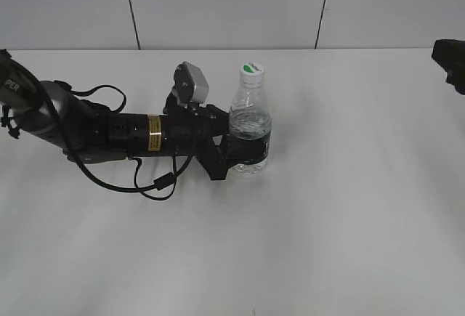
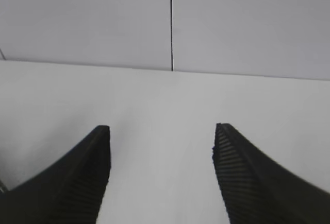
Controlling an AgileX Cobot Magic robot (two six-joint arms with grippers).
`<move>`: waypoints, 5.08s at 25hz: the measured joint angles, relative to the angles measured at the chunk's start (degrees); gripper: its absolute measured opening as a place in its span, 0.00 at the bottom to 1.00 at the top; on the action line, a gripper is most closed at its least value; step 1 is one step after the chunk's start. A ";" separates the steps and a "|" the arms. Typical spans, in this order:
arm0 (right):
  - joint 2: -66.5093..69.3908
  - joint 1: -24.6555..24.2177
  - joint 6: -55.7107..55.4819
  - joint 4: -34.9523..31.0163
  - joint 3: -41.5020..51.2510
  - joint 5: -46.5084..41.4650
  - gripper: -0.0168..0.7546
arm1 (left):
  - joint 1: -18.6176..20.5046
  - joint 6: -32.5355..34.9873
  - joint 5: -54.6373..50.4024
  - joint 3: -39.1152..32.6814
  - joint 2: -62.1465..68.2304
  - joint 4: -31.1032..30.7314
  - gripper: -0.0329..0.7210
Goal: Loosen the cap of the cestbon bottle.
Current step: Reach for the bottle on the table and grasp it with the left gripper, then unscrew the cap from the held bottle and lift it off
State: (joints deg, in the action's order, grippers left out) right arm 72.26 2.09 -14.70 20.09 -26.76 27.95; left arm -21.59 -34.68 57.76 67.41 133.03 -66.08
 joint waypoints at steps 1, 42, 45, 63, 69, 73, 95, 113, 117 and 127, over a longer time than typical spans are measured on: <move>0.00 0.00 -1.22 1.76 -1.35 -2.74 0.65 | 0.00 0.00 0.00 0.00 0.00 0.00 0.60; 22.39 14.37 22.84 -30.04 -64.20 -97.56 0.55 | 0.05 1.57 0.80 0.18 0.00 -3.51 0.60; 24.32 17.72 22.61 -30.04 -64.80 -97.61 0.55 | 0.05 1.71 0.80 0.18 0.00 -3.63 0.60; 32.09 24.79 17.47 -33.26 -69.11 -97.73 0.55 | 0.05 1.97 1.04 0.35 0.00 -5.37 0.60; 32.16 25.23 18.10 -33.15 -69.41 -97.78 0.55 | 0.05 1.97 1.23 0.35 0.00 -5.65 0.60; 32.58 25.23 18.57 -33.21 -69.53 -97.78 0.55 | 0.05 1.97 1.37 0.35 0.00 -5.78 0.60; 41.80 29.72 19.40 -31.41 -77.24 -97.89 0.55 | 0.05 1.97 1.27 0.35 -0.05 -5.92 0.60; 44.66 30.94 20.03 -31.29 -80.20 -97.89 0.55 | 0.05 1.97 1.20 0.35 -0.05 -5.94 0.60; 44.66 30.94 20.11 -31.29 -80.20 -97.89 0.52 | 0.05 1.97 1.20 0.35 -0.05 -5.94 0.60; 44.66 30.94 21.98 -30.63 -80.20 -97.94 0.40 | 0.05 1.97 1.20 0.35 -0.05 -5.98 0.60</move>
State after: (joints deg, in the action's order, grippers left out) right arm 116.92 33.03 7.29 -10.54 -106.96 -69.99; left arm -21.54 -32.72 58.95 67.76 132.98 -72.06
